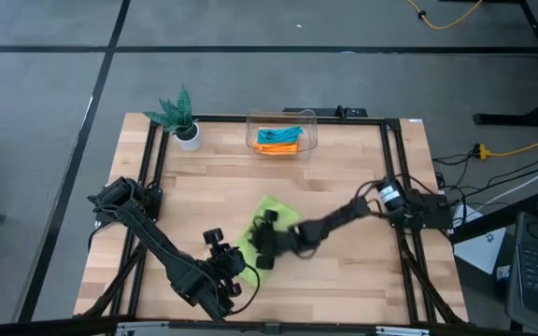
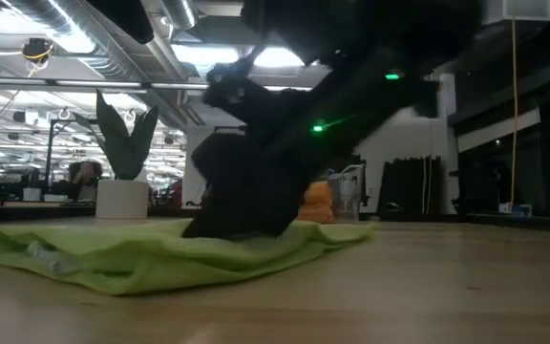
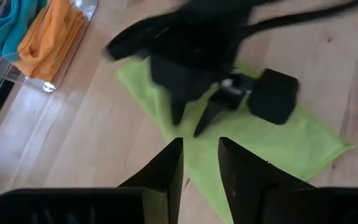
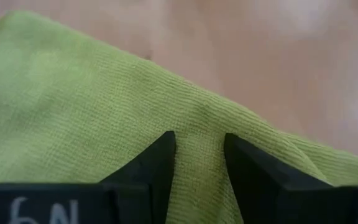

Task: Fold microfiber towels
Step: Fold the green microfiber cloth

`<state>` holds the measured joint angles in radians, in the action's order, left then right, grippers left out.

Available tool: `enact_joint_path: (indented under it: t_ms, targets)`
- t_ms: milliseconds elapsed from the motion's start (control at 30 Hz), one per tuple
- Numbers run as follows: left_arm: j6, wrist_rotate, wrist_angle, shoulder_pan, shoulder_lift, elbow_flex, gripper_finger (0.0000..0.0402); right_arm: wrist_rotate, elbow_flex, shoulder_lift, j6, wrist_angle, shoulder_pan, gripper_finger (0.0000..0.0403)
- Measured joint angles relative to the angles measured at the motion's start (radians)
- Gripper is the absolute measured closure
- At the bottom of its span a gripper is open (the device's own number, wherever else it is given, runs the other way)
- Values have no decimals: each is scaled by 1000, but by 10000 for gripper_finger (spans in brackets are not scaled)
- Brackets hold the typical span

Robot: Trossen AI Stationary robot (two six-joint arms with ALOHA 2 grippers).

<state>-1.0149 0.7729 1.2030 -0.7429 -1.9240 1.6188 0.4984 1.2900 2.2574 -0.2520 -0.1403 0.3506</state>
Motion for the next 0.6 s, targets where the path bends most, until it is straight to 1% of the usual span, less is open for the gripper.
enact_joint_path:
  t_ms: [33,100,200,300,367,433,533,600]
  targets:
    - [0,0,-2,0,0,0,308,-78,0,-3,68,-14,-29,256]
    - [0,0,-3,0,0,0,308,-226,0,-5,148,-41,-82,256]
    - [0,0,-6,0,0,0,308,-440,0,-5,170,-66,-159,256]
    - [0,0,-8,0,0,0,308,-587,-2,-4,200,-93,-210,256]
    - [2,0,-8,0,0,0,308,-617,-3,-32,208,-63,-230,256]
    - [3,0,-8,0,0,0,308,-624,-7,-78,202,16,-242,256]
    - [3,0,-12,0,0,0,308,-614,-13,-167,204,174,-245,256]
    - [3,0,-13,0,0,0,308,-597,-13,-241,183,235,-233,256]
